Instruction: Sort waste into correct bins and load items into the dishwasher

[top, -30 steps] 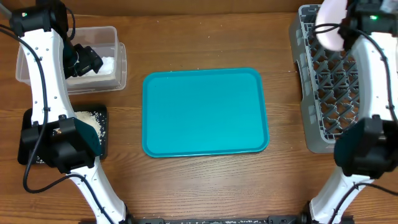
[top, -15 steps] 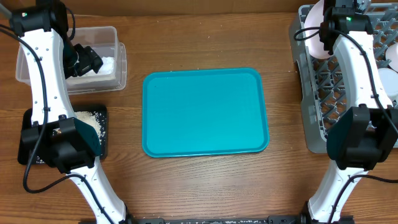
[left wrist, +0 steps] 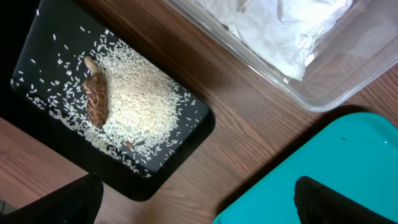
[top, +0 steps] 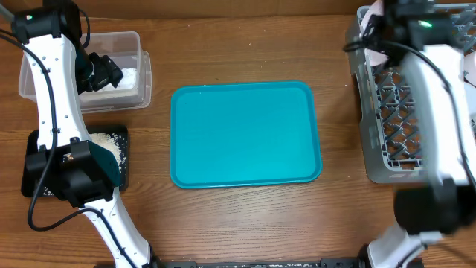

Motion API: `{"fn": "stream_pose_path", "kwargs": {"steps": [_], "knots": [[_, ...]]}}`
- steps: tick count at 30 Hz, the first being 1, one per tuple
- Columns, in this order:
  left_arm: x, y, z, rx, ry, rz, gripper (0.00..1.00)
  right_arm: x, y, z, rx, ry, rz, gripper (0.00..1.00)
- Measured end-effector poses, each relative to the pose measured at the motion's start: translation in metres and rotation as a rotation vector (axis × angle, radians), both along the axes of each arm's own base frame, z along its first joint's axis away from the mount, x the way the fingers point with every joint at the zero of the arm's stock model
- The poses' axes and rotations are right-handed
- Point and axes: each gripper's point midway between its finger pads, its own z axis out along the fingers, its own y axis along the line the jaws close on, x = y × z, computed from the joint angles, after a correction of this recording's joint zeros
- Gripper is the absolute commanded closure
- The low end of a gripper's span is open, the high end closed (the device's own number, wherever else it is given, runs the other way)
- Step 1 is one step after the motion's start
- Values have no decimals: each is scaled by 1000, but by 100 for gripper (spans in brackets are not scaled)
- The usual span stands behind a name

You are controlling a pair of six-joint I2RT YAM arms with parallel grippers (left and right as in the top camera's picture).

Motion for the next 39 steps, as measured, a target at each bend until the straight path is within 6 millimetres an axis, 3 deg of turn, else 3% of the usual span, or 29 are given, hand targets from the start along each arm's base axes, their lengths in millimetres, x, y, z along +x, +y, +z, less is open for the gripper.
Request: {"fn": "stream_pose_path", "kwargs": {"steps": [2,3,5,6,8,12,19,24,39], "knots": [[0,0,0,0,0,0,0,-34,14,42,97,-75,33,0],[0,0,0,0,0,0,0,-63,24,71,161,-130,66,0],[0,0,0,0,0,0,0,-121,40,103,254,-163,124,0],[0,0,0,0,1,0,0,-145,45,110,281,-161,142,0],[0,0,0,-1,1,0,0,-187,51,108,324,-109,155,0],[0,0,0,0,0,0,0,-223,59,112,362,-137,197,0],[0,0,0,0,1,0,0,-293,70,82,427,-142,249,0],[0,0,0,0,0,0,0,-315,80,84,469,-187,299,0],[0,0,0,0,0,0,0,-313,84,82,488,-177,314,0]]}}
